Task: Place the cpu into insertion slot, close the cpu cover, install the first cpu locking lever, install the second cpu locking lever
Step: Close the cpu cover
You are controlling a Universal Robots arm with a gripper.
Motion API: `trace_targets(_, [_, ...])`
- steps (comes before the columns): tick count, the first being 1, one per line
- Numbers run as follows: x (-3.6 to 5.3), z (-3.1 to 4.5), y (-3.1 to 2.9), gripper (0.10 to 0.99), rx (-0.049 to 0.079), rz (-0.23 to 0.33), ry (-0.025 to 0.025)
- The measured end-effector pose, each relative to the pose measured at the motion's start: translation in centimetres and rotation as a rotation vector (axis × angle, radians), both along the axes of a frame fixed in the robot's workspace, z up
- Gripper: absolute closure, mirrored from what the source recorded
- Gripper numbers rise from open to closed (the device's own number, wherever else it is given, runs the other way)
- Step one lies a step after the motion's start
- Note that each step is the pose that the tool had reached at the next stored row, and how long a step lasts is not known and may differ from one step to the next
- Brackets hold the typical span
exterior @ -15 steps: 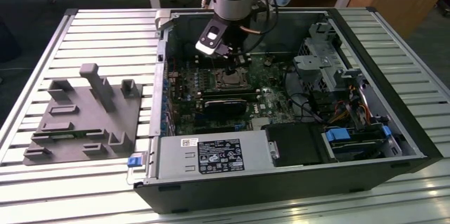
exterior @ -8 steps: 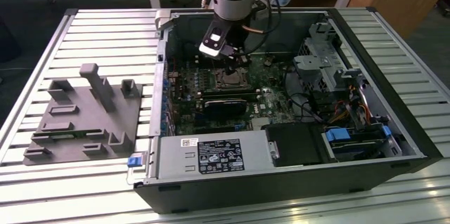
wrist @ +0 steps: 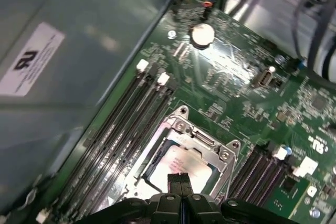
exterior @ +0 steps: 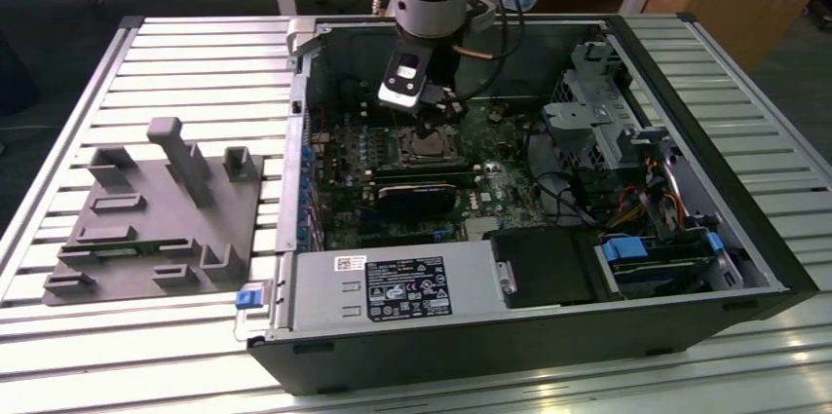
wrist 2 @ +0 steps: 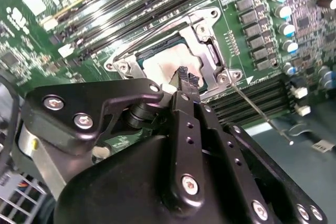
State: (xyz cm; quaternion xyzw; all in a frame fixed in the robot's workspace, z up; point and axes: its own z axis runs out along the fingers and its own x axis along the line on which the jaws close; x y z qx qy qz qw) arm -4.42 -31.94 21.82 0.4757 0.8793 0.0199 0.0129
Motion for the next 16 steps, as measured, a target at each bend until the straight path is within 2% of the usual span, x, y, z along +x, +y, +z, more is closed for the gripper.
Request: trace_targets(16, [0.0, -0.02, 0.0, 0.98, 0.0, 0.291, 0.0])
